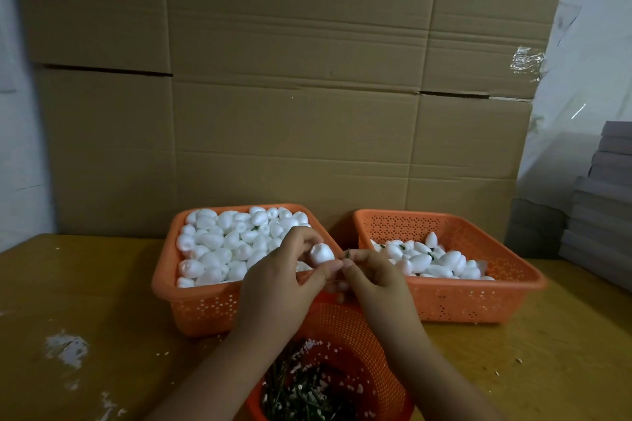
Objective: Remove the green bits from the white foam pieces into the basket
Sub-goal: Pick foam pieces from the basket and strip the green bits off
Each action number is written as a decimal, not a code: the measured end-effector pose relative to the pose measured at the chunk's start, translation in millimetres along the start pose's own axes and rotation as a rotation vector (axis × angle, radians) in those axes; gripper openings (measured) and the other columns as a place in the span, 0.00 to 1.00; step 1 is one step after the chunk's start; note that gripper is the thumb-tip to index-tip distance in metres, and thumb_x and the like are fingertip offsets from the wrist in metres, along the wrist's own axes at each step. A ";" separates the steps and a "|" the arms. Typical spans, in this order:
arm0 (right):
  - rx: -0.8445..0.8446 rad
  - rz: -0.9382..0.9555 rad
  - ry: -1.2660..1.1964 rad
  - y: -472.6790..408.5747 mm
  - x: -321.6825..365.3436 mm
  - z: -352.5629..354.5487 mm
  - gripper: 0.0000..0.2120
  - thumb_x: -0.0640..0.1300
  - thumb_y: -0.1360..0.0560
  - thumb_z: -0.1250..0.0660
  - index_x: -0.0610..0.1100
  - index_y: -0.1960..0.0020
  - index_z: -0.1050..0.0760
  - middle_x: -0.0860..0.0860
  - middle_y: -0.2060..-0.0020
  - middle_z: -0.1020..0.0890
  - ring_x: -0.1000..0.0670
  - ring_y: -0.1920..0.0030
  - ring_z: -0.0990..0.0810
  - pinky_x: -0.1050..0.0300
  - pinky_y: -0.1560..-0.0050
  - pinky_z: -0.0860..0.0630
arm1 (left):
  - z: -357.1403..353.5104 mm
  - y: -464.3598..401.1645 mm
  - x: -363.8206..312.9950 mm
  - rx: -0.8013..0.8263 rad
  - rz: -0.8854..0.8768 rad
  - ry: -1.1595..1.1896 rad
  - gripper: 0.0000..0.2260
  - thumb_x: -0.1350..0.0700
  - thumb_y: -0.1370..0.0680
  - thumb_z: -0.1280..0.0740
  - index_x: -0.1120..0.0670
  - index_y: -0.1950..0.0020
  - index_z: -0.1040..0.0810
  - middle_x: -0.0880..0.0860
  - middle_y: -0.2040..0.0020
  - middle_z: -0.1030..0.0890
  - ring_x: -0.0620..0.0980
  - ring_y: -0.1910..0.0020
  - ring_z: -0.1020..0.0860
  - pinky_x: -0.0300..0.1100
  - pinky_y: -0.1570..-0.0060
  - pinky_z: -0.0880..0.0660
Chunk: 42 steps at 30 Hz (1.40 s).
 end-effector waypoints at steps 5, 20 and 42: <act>-0.028 0.023 -0.125 2.3 7.0 3.0 0.05 0.36 0.21 0.36 0.38 0.48 0.23 0.45 0.62 0.15 0.52 0.64 0.16 0.62 0.63 0.21 | 2.3 -0.6 -1.3 -0.031 -0.017 -0.046 0.12 0.39 0.30 0.32 0.41 0.52 0.29 0.36 0.56 0.24 0.38 0.56 0.24 0.30 0.65 0.31; -0.064 0.190 -0.070 7.2 20.6 4.0 0.05 0.36 0.22 0.36 0.42 0.50 0.22 0.50 0.56 0.14 0.54 0.52 0.16 0.65 0.54 0.22 | 2.2 -4.3 5.5 -0.039 -0.019 -0.106 0.07 0.45 0.26 0.29 0.40 0.50 0.23 0.38 0.54 0.25 0.38 0.57 0.25 0.30 0.63 0.31; -0.076 0.221 -0.012 8.0 22.1 3.8 0.07 0.35 0.21 0.37 0.44 0.52 0.22 0.49 0.54 0.15 0.51 0.49 0.17 0.56 0.47 0.21 | -3.0 -2.3 -1.0 -0.009 -0.095 -0.096 0.09 0.51 0.26 0.28 0.42 0.49 0.24 0.38 0.52 0.23 0.36 0.49 0.26 0.32 0.56 0.27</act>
Point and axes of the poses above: each hand's wrist, its own y-axis away from the middle knuckle, its own z-axis out of the back of the hand, x = y × z, the point moved 6 cm from there along -y, towards the middle knuckle
